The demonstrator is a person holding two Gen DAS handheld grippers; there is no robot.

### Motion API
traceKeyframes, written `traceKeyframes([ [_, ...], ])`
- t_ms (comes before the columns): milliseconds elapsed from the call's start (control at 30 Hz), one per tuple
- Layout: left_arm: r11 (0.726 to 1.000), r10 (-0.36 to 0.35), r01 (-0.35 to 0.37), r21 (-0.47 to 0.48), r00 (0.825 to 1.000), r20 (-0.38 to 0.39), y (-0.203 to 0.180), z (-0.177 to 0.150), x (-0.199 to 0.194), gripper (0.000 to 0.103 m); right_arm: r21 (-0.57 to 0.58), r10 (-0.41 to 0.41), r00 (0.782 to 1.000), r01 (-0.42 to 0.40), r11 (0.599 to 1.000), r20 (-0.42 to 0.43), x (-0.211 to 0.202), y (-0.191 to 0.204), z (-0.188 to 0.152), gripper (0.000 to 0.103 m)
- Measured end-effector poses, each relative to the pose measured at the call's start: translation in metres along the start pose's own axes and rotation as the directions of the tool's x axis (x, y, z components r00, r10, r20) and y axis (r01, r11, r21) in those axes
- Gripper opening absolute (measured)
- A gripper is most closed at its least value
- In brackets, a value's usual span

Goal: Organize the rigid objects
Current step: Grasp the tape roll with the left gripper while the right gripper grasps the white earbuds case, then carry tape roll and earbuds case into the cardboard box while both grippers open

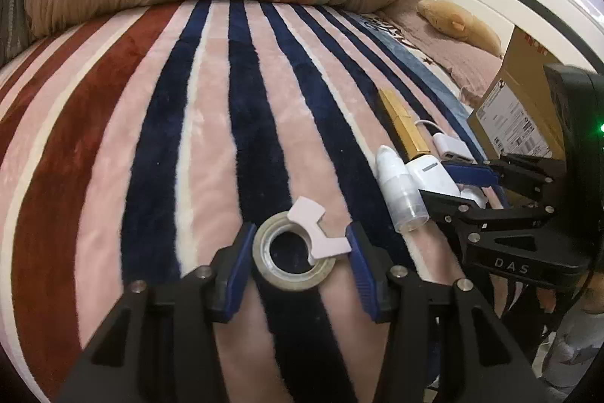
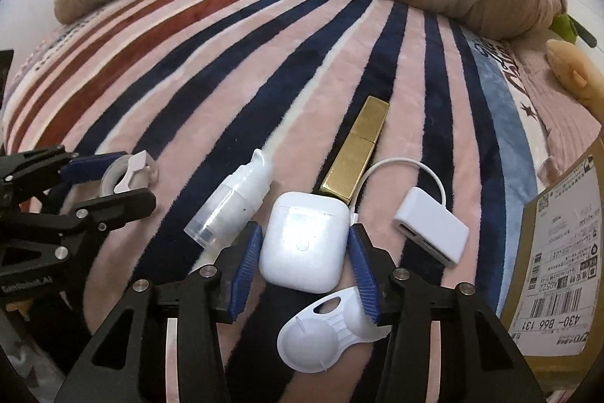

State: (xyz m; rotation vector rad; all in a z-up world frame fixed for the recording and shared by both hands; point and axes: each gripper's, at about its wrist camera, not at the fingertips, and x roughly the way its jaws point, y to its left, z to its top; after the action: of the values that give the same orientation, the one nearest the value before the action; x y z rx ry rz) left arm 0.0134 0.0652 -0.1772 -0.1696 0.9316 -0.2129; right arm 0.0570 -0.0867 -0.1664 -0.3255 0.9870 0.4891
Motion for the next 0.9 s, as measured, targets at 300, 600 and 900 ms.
traceKeyframes([
  [300,1.0,-0.001,-0.002,0.023,0.994,0.106,-0.006,0.027,-0.047,0.045,-0.017,0.071,0.982,-0.069,0.997,0.173,-0.068,0.0,0.013,0.042],
  [600,0.963,-0.213,0.162,0.215,0.948,0.238,-0.073,0.093,-0.107,0.045,-0.004,0.077,0.917,-0.082,0.997,0.391,-0.166,-0.042,0.015,0.042],
  [900,0.854,-0.383,0.294,0.429,0.914,0.136,-0.199,0.139,-0.099,0.045,0.216,-0.164,0.886,0.074,0.973,0.433,-0.208,-0.155,-0.033,0.042],
])
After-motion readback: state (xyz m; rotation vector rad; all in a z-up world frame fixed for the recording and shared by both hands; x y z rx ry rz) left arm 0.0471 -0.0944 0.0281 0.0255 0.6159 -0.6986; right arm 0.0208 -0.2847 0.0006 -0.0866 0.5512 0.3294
